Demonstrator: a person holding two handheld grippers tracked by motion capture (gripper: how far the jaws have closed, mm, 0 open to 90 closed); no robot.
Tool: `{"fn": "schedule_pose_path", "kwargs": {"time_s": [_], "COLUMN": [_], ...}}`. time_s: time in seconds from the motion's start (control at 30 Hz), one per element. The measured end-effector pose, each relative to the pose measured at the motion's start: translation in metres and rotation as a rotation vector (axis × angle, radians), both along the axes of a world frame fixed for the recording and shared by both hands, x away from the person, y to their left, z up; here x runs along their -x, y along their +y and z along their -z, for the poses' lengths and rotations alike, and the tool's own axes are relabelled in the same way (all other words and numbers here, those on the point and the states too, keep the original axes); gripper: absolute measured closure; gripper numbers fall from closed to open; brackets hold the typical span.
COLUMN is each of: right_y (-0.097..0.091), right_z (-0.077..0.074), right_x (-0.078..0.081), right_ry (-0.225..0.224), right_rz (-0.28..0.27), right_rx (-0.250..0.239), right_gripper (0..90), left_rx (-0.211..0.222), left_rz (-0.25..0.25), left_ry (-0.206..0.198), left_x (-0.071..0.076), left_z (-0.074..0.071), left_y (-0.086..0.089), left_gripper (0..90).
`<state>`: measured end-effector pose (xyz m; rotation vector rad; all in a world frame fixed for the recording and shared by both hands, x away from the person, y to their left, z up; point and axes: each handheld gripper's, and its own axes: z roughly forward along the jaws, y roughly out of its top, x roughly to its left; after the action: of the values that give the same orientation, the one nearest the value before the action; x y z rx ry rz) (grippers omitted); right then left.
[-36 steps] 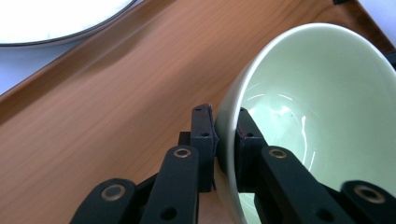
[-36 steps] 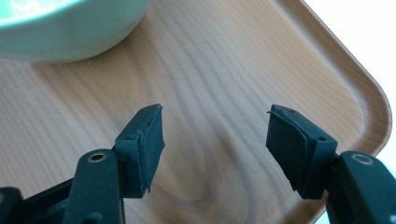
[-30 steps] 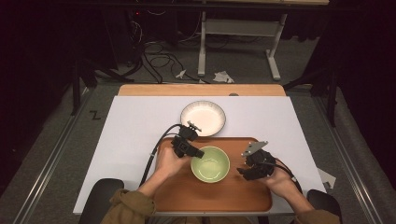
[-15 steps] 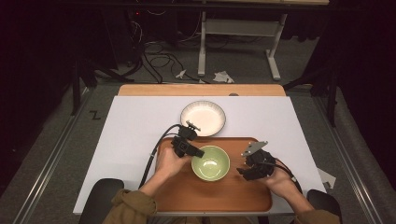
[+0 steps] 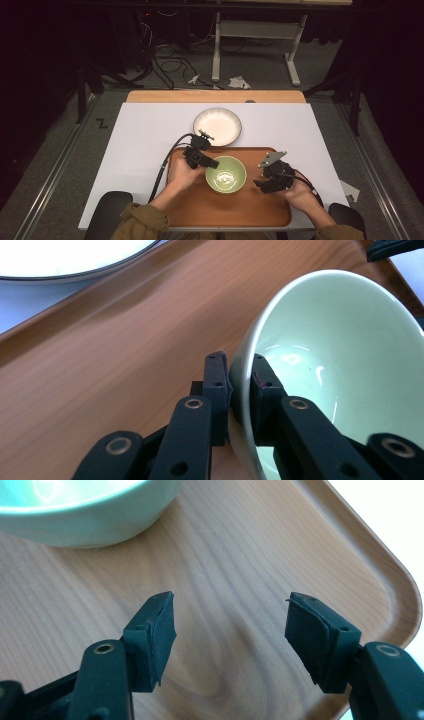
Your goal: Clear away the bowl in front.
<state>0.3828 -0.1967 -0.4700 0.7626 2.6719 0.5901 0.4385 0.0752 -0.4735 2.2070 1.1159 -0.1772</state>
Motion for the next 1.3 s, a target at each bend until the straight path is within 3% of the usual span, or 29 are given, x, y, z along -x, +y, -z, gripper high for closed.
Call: {"fn": "schedule_pose_path", "kwargs": {"time_s": [0.2,0.47,0.67,1.17,1.3], "right_y": [0.000,0.000,0.000,0.000,0.000], "right_z": [0.000,0.000,0.000,0.000,0.000], "right_x": [0.000,0.000,0.000,0.000,0.000], "right_ry": [0.000,-0.002,0.002,0.002,0.002], "right_rz": [-0.004,-0.002,0.002,0.004,0.003], "right_rx": [-0.002,0.001,0.001,-0.001,0.001], "right_gripper": [36.8,36.8,36.8,36.8,36.8], "left_rx": [0.008,-0.017,-0.007,0.018,-0.015], "left_rz": [0.004,0.012,0.013,-0.004,-0.011], "left_ry": [-0.005,-0.016,-0.035,-0.102,-0.121], "left_x": [0.001,0.007,0.009,0.019,0.021], "left_z": [-0.001,-0.005,-0.009,-0.027,-0.028], "left_y": [0.001,-0.001,0.000,0.013,0.015], "left_gripper": [78.8,64.0,56.0,52.3,51.3]}}
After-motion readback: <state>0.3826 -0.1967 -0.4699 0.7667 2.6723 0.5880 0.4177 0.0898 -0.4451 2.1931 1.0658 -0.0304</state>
